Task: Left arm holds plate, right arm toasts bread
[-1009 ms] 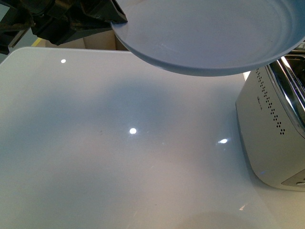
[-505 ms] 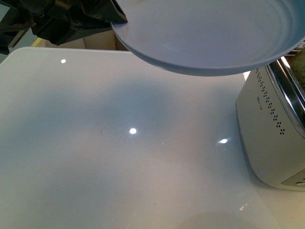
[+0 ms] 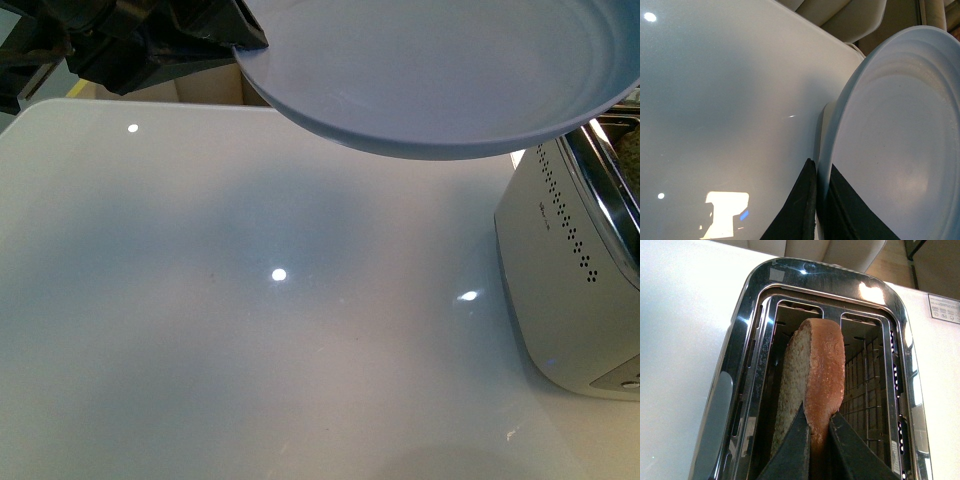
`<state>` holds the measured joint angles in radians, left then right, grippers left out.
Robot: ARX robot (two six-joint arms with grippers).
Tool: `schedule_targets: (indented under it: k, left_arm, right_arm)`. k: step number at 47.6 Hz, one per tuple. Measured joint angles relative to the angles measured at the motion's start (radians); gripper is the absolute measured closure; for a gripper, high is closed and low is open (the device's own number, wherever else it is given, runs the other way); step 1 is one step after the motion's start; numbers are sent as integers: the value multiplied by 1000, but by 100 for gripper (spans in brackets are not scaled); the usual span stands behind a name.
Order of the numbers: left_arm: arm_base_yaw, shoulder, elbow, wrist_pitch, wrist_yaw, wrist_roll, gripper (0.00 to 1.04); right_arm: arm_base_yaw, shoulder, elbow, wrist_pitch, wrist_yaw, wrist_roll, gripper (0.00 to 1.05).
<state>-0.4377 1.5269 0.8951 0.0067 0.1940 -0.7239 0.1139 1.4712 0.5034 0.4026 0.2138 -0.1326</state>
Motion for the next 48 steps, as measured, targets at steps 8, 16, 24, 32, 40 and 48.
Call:
schedule_targets:
  k: [8, 16, 24, 32, 40, 48]
  left_arm:
    - [0, 0, 0, 0, 0, 0, 102]
    - [0, 0, 0, 0, 0, 0, 102]
    - [0, 0, 0, 0, 0, 0, 102]
    - [0, -2, 0, 0, 1, 0, 102]
    - [0, -3, 0, 0, 0, 0, 102]
    - [0, -3, 0, 0, 0, 0, 102]
  right_arm:
    - [0, 0, -27, 8, -27, 30, 70]
    - [-11, -81, -61, 1, -32, 50, 44]
    - [-17, -326, -132, -13, -1, 58, 14]
    - [-16, -421, -155, -20, 3, 60, 9]
    - [-37, -388, -296, 380, -138, 103, 30]
    - [-93, -467, -350, 444, -208, 118, 52]
